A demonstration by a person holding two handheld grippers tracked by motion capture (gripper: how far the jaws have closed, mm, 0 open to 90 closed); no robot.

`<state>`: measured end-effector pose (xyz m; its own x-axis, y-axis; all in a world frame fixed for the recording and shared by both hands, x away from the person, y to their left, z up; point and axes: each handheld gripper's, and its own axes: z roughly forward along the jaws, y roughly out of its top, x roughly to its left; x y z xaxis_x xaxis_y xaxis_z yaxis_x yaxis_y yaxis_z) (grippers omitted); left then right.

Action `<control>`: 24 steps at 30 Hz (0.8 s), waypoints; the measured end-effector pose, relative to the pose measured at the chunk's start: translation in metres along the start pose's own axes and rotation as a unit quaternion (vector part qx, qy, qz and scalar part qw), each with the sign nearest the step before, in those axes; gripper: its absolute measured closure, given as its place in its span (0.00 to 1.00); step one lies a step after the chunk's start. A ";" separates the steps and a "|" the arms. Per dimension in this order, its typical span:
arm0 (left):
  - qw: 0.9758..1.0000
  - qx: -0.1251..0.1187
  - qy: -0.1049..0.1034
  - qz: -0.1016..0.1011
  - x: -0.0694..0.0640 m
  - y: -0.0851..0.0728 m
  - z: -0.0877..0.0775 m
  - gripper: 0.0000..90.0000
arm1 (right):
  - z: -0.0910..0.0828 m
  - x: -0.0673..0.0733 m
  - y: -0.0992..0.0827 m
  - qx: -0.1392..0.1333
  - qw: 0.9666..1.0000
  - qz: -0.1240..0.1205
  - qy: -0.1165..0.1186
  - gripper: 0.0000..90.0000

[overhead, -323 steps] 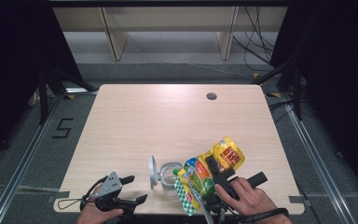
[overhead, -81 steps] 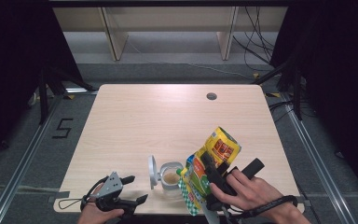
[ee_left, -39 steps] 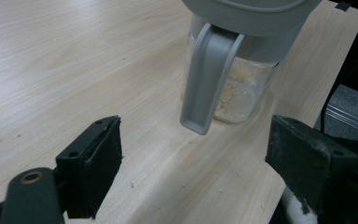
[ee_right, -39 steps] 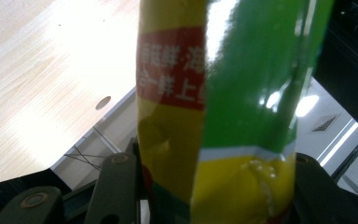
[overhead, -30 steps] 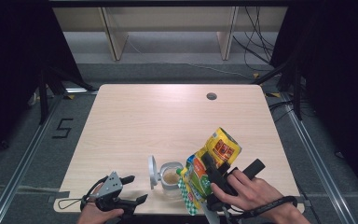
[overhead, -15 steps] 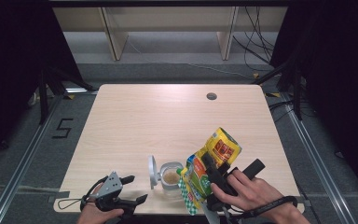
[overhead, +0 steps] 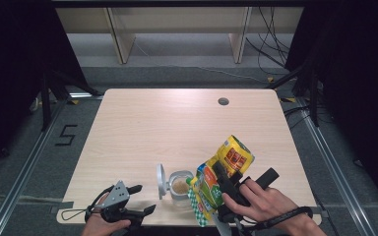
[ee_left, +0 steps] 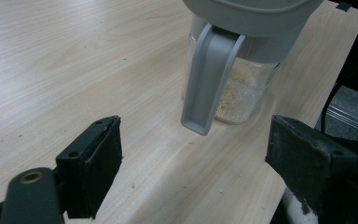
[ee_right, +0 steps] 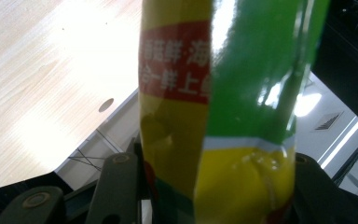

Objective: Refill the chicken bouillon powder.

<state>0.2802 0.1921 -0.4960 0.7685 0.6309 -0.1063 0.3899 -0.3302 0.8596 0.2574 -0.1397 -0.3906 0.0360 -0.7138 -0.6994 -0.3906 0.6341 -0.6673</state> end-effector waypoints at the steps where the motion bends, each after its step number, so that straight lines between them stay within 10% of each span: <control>1: 1.000 0.002 -0.001 0.001 0.000 0.000 0.000 0.20 | 0.000 0.000 0.000 0.002 1.000 -0.002 -0.004 0.65; 24: 1.000 0.002 0.000 0.015 0.002 0.001 -0.001 0.20 | -0.002 -0.001 0.000 -0.003 1.000 -0.005 -0.003 0.65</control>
<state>0.2812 0.1937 -0.4950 0.7795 0.6211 -0.0812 0.3690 -0.3506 0.8608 0.2561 -0.1400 -0.3895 0.0452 -0.7179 -0.6946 -0.3956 0.6257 -0.6724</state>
